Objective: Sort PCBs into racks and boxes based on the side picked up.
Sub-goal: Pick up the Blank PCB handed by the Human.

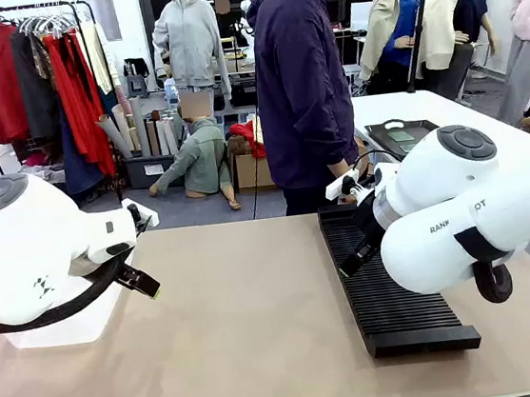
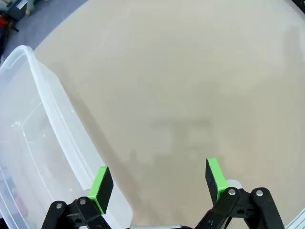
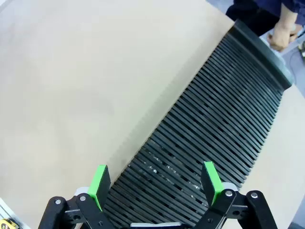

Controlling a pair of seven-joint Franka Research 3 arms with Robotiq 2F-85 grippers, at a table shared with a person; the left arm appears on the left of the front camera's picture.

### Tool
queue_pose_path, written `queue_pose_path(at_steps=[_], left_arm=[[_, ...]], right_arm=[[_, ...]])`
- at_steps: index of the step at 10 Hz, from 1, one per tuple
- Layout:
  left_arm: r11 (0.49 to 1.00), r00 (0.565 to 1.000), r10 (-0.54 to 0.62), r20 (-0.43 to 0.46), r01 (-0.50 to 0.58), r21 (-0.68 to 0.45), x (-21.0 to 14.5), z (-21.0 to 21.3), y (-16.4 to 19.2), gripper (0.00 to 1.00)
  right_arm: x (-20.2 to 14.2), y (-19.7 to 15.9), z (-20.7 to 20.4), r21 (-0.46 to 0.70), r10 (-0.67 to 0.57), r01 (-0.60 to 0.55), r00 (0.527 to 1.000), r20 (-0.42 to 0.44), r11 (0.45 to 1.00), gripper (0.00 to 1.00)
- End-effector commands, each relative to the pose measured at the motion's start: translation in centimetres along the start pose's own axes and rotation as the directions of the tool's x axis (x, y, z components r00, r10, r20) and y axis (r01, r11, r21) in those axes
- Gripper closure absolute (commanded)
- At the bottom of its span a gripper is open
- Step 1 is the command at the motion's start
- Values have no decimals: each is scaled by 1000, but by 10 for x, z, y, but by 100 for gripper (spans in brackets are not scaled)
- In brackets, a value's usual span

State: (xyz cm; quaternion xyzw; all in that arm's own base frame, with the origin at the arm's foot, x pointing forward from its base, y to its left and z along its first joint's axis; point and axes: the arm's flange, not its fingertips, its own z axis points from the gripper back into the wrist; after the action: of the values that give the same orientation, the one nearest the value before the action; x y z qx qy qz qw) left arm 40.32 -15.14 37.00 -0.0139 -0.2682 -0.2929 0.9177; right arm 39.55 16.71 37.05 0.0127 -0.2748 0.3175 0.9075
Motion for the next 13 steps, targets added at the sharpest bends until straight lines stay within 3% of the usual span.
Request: queue_pose_path(at_steps=[1,10,13], left_arm=[[1000,1000,0,0,0,0,0,0,0,0],[1000,1000,0,0,0,0,0,0,0,0],[997,1000,14,6,-14,-78,13,23,24,0]], right_arm=[[0,0,0,0,0,0,1000,0,1000,0],[0,0,0,0,1,-1,1000,0,1000,0],[25,-12,33,31,-27,25,998,53,999,0]])
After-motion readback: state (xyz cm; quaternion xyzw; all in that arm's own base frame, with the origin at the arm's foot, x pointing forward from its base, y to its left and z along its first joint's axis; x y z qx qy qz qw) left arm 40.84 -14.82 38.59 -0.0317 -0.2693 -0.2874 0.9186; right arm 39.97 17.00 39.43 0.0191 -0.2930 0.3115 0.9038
